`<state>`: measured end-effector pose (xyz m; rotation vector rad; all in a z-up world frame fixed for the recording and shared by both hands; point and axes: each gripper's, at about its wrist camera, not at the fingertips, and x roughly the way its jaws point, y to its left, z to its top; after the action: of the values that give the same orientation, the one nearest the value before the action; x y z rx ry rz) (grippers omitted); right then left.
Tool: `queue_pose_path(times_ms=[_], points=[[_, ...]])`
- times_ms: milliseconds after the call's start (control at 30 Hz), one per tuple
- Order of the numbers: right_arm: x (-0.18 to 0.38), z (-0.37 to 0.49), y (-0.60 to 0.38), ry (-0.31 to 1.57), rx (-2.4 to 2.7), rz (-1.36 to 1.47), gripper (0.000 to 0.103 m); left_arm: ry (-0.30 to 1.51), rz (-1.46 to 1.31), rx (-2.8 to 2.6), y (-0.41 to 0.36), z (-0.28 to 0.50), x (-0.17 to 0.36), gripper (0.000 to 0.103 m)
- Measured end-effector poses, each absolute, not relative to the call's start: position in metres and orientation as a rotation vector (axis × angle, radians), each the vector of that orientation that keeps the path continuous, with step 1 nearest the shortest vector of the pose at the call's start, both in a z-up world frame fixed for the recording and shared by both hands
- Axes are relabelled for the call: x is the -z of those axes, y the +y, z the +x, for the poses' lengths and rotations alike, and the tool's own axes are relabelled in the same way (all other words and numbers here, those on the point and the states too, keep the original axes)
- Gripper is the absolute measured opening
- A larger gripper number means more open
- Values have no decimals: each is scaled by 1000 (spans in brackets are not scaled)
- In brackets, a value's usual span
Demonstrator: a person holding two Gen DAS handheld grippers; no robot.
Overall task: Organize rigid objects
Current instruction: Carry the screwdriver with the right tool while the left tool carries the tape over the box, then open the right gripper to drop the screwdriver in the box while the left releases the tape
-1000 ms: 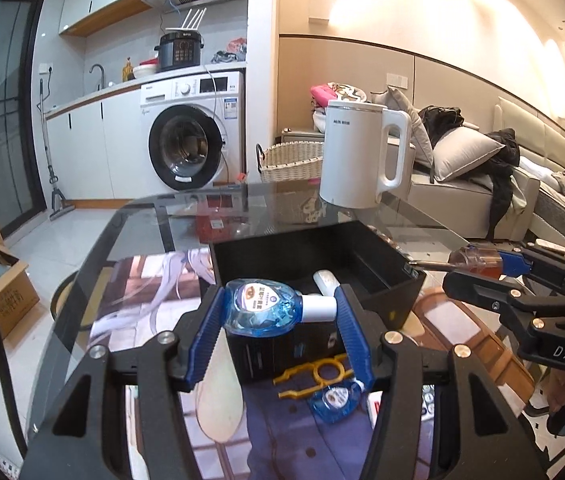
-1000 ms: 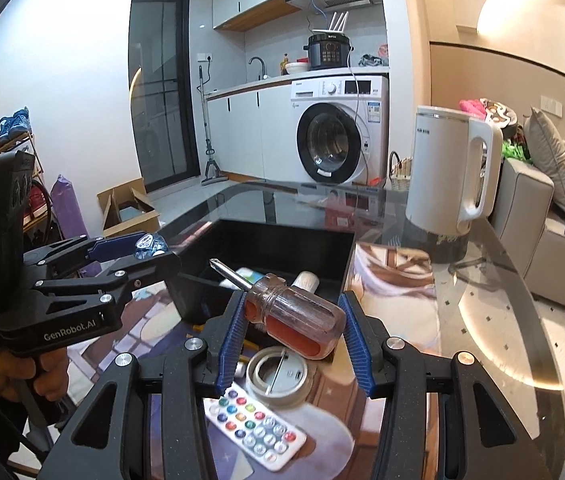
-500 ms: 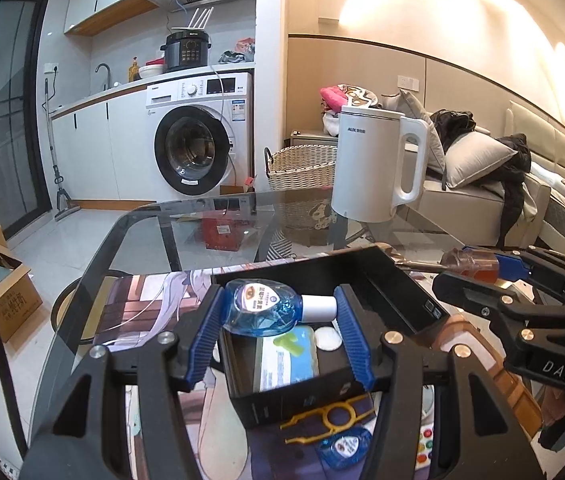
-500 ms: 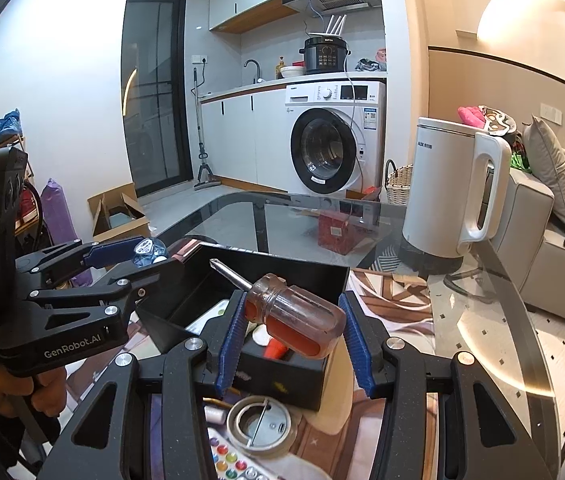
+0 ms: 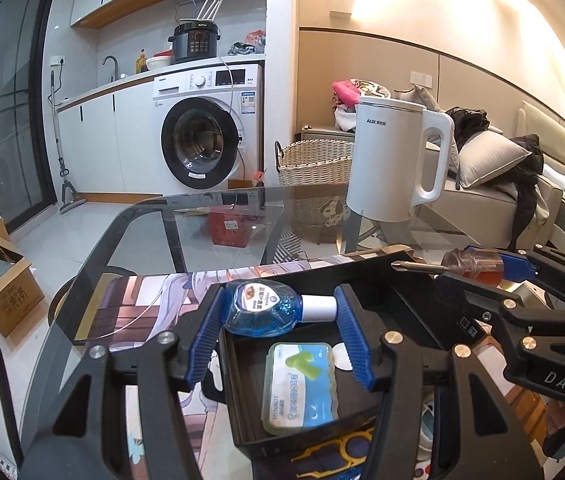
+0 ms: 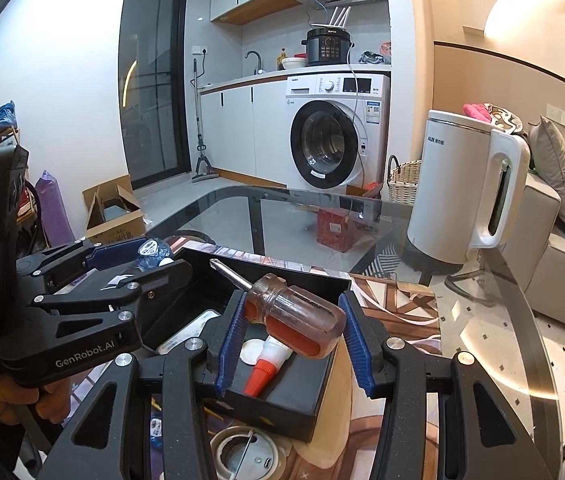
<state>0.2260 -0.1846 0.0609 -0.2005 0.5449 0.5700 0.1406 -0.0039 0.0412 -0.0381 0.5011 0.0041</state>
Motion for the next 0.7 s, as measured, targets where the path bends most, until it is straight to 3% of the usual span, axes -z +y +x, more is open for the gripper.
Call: queue_pose_path(times_ms=[700], points=[[-30,254,-164,606,-603,-194,47,496,-43,-16,-4,161,-24,55]])
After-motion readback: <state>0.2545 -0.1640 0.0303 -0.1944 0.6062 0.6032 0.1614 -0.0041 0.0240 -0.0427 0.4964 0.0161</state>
